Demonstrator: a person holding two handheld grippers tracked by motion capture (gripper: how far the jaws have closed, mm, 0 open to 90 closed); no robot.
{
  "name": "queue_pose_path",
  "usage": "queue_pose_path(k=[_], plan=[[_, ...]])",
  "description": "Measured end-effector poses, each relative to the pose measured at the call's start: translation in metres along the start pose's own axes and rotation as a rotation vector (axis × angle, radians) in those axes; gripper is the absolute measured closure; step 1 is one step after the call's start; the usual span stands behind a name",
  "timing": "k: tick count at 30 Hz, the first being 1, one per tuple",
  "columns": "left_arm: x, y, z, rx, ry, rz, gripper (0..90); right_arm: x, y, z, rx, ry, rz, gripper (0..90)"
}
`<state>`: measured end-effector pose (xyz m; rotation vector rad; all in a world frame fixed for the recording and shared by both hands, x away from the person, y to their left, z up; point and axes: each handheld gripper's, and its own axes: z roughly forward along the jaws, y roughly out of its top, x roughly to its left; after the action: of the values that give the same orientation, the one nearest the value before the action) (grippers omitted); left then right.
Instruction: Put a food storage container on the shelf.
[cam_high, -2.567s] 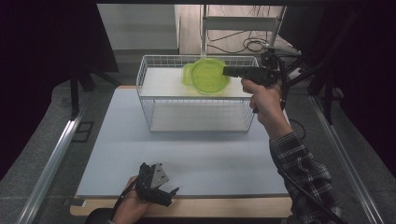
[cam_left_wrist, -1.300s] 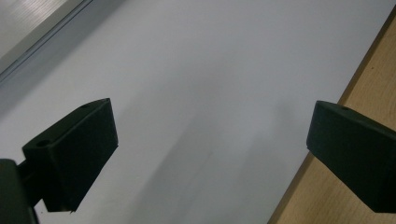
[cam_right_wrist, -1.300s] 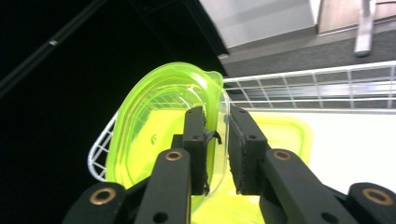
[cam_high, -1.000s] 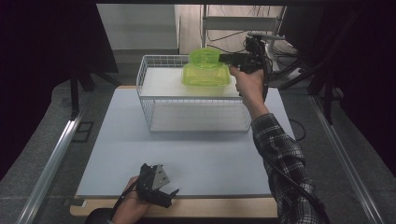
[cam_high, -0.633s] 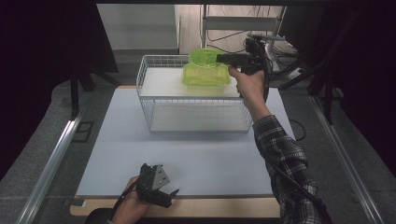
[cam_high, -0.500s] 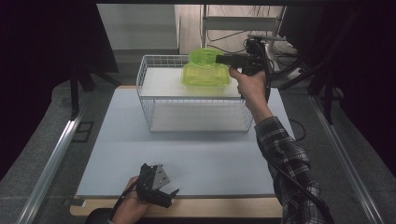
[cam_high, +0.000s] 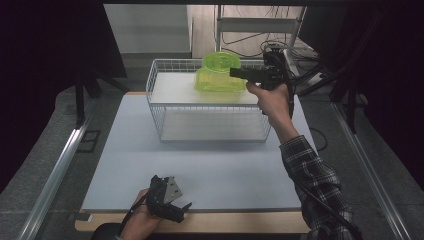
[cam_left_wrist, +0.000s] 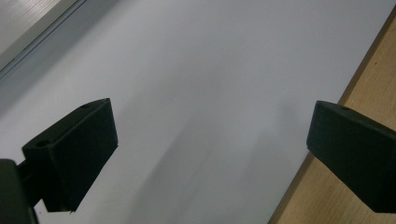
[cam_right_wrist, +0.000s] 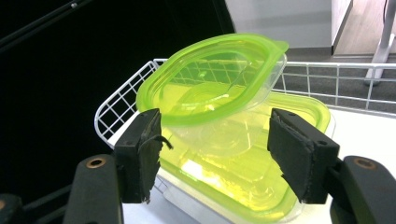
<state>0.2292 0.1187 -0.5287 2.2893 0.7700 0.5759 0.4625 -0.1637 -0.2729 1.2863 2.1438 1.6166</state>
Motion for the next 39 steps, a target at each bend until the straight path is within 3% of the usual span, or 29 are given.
queue_pose_path(k=[8,17,39], plan=[[0.000,0.000,0.000,0.000,0.004,-0.002,1.7,0.002,-0.012,-0.005,0.013,-0.013,-0.054,31.9],[0.005,0.001,-0.004,-0.029,-0.002,-0.036,0.7,0.001,-0.026,-0.009,0.028,-0.009,-0.090,29.3],[0.015,0.000,-0.013,-0.124,-0.082,-0.172,0.8,0.007,-0.053,-0.015,0.058,-0.009,-0.200,22.6]])
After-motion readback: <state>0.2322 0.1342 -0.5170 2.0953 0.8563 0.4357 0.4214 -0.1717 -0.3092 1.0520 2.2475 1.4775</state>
